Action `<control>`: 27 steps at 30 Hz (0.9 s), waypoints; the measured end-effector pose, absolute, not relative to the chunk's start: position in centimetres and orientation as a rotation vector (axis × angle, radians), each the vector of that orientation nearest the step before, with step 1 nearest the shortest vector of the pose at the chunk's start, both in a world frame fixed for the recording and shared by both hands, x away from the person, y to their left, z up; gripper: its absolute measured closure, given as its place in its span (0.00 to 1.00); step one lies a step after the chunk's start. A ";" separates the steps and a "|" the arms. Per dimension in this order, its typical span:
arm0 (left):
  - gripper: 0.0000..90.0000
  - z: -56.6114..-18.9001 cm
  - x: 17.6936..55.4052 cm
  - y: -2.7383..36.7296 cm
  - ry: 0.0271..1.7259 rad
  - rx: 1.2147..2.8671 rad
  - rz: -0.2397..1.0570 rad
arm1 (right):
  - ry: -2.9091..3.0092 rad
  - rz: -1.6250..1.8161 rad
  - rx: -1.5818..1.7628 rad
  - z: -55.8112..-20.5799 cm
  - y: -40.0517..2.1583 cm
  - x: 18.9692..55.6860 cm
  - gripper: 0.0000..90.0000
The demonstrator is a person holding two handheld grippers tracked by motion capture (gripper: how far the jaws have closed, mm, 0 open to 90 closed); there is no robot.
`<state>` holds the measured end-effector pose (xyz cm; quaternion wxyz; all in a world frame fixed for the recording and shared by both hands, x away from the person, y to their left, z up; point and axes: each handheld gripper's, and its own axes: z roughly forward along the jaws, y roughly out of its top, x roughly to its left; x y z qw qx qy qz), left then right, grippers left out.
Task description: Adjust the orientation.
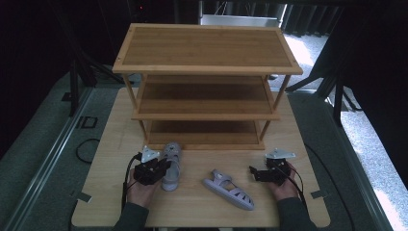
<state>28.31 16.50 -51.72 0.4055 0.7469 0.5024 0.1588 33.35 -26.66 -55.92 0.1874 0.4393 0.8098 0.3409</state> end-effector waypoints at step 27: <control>0.91 -49.7 29.2 16.1 1.185 1.863 0.352 | 2.279 0.959 1.237 -55.9 -26.7 33.4 0.14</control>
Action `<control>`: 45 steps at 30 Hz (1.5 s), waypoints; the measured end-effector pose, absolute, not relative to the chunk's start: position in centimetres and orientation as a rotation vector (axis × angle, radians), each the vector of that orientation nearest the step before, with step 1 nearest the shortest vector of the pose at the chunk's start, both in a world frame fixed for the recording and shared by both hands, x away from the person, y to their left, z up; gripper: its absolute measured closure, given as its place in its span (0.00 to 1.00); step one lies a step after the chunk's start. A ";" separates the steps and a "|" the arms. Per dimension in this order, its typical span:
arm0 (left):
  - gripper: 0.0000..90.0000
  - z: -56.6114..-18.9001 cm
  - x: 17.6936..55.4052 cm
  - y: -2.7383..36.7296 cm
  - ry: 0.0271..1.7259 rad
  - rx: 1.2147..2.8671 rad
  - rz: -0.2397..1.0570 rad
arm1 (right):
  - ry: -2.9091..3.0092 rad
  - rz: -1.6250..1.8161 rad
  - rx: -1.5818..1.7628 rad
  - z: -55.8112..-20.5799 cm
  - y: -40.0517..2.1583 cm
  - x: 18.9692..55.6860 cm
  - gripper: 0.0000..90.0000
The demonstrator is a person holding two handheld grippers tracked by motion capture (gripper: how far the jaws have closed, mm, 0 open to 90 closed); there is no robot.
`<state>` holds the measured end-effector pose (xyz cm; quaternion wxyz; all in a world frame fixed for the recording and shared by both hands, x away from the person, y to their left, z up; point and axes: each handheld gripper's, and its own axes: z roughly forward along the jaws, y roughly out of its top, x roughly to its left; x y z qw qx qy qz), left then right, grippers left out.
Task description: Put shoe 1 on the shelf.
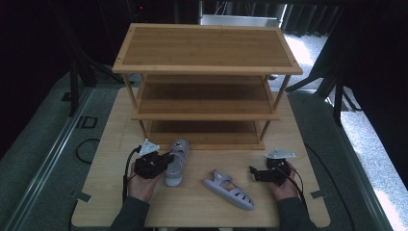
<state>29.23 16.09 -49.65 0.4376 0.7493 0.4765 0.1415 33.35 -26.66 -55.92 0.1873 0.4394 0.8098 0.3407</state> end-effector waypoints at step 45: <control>0.91 -41.3 32.1 9.4 0.807 1.968 0.305 | 2.279 0.959 1.239 -55.9 -26.6 33.4 0.14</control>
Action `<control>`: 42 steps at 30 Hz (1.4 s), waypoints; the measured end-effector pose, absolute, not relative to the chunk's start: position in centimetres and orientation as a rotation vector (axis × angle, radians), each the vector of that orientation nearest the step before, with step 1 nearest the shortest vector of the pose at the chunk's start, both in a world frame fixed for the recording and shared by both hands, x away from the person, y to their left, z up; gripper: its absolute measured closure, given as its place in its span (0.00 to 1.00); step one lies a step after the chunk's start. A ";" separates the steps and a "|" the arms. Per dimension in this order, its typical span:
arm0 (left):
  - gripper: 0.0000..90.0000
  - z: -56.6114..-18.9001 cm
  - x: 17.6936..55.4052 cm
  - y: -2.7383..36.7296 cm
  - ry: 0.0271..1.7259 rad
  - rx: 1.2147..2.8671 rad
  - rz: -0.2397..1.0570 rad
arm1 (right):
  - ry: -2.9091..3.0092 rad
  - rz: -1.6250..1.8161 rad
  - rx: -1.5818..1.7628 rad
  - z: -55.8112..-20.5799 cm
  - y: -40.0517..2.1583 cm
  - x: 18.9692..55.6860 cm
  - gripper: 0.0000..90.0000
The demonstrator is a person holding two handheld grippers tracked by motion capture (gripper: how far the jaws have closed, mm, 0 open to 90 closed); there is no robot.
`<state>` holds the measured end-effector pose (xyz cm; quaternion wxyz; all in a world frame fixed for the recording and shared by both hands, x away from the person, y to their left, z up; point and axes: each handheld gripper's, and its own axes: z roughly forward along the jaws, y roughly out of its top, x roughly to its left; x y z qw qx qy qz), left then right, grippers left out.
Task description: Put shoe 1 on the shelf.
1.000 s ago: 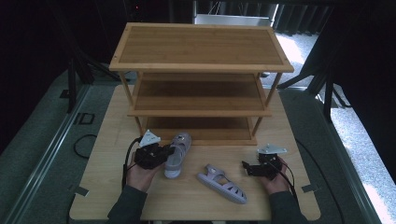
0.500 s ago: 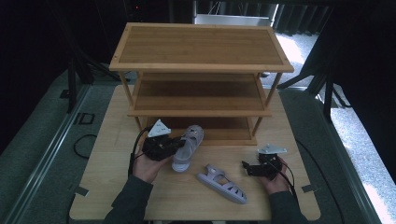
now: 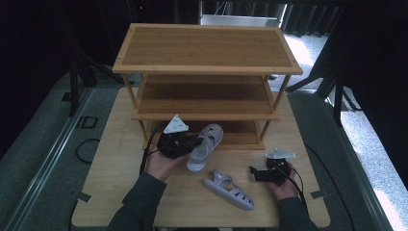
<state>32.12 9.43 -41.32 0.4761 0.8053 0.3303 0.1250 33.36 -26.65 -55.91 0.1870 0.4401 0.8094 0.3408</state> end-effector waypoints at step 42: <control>0.92 -33.9 34.6 6.8 0.743 1.915 0.436 | 2.280 0.959 1.238 -55.9 -26.7 33.4 0.14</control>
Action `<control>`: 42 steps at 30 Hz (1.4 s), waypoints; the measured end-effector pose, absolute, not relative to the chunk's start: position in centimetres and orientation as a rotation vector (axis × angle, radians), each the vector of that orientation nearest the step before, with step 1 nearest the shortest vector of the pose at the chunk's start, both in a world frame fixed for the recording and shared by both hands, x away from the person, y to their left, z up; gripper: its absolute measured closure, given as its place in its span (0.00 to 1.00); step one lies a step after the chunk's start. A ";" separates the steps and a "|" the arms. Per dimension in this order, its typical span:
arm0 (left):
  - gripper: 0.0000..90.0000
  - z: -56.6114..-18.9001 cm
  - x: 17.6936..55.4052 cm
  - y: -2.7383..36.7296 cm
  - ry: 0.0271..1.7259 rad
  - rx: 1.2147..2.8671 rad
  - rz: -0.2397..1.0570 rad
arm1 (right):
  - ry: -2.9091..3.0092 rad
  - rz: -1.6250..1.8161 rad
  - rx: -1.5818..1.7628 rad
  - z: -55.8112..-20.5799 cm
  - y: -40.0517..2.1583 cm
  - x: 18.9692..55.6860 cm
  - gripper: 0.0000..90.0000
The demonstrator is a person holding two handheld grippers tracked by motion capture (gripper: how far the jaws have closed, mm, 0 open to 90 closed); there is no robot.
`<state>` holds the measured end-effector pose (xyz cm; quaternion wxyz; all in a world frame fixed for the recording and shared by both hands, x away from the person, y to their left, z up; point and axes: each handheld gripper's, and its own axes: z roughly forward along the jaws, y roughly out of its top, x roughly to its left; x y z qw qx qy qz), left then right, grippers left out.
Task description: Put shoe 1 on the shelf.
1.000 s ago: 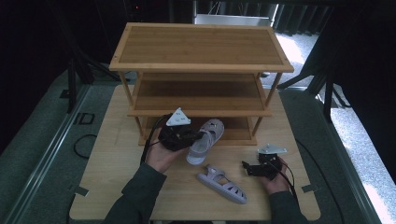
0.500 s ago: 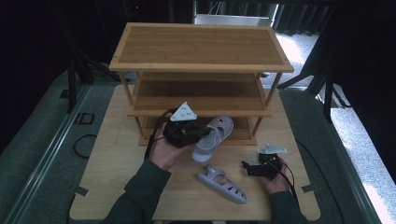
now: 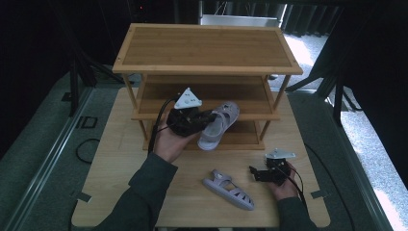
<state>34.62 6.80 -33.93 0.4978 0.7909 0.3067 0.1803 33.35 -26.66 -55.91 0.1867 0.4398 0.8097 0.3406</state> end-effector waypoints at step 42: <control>0.91 -36.1 43.0 7.3 1.149 1.754 0.762 | 2.278 0.961 1.237 -55.9 -26.7 33.4 0.14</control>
